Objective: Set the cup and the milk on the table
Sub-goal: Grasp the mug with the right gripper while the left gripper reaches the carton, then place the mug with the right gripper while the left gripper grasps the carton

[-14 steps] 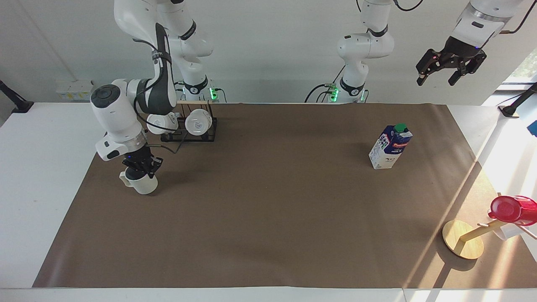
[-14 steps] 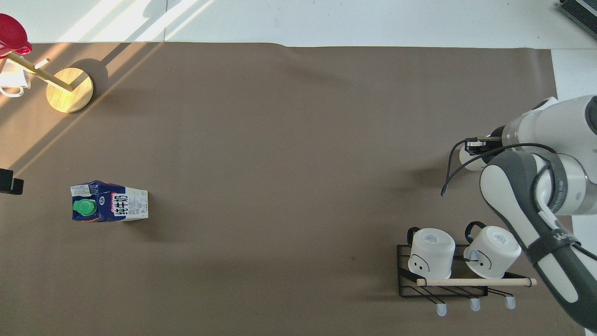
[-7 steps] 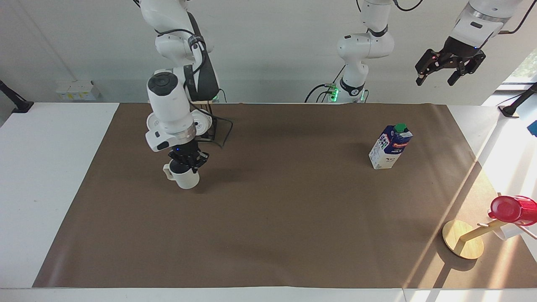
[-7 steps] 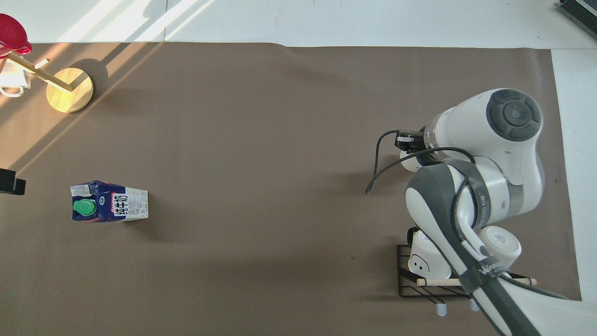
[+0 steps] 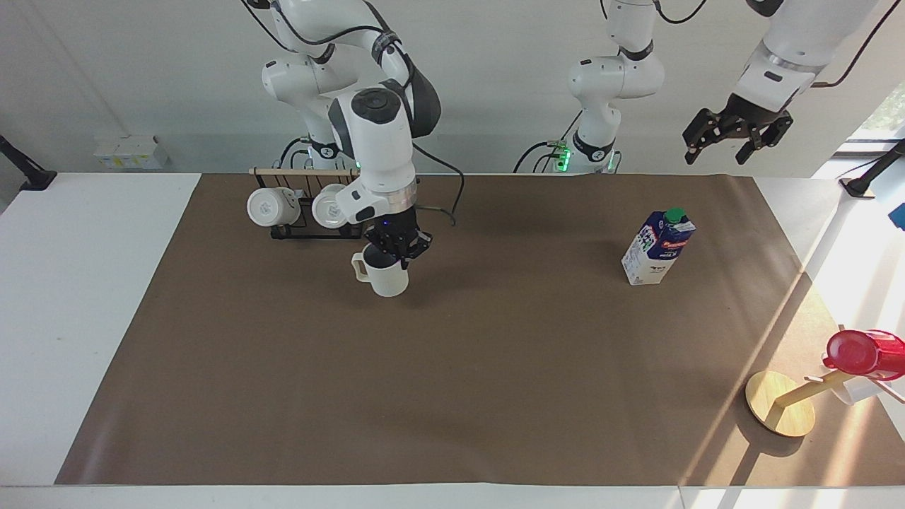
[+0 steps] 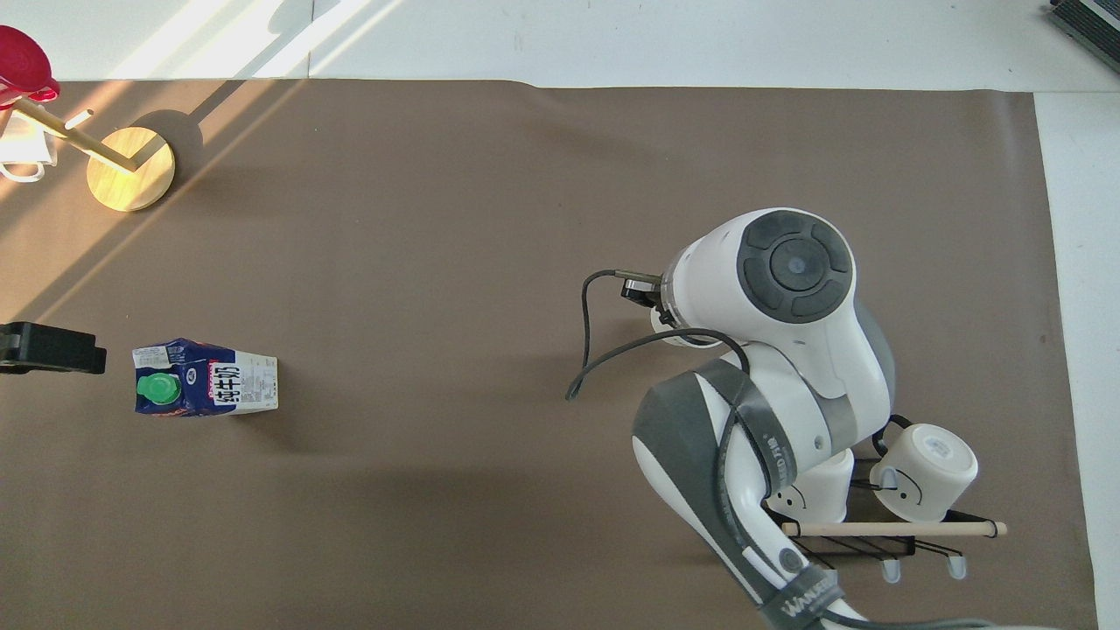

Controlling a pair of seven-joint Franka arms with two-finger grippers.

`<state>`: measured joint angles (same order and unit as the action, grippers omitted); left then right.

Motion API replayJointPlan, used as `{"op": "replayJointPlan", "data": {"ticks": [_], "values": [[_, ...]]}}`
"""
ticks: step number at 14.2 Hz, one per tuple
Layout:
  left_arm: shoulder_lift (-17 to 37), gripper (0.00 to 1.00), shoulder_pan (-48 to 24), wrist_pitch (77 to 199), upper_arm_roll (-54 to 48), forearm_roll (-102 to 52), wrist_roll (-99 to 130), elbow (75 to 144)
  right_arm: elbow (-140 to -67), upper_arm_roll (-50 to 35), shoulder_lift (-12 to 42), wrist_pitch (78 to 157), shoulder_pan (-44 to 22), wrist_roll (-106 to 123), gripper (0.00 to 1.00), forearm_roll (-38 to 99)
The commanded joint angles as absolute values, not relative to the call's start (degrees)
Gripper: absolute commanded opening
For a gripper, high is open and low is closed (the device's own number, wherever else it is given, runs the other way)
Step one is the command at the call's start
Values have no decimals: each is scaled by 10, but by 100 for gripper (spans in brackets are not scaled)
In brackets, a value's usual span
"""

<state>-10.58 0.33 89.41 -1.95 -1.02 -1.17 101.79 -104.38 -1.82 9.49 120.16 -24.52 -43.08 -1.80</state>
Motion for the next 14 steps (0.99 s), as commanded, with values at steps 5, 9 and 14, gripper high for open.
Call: {"op": "replayJointPlan", "data": {"ticks": [5, 9, 14], "values": [[-134, 100, 5, 1102, -15, -1, -39, 1209, -959, -15, 191, 1191, -348, -590, 0, -26], [-134, 100, -2, 1124, -15, 0, -40, 1223, -910, -16, 242, 1174, -381, -689, 0, -41], [-136, 100, -3, 1147, -15, 0, -95, 1251, -911, -16, 256, 1181, -385, -712, 0, -45]]}}
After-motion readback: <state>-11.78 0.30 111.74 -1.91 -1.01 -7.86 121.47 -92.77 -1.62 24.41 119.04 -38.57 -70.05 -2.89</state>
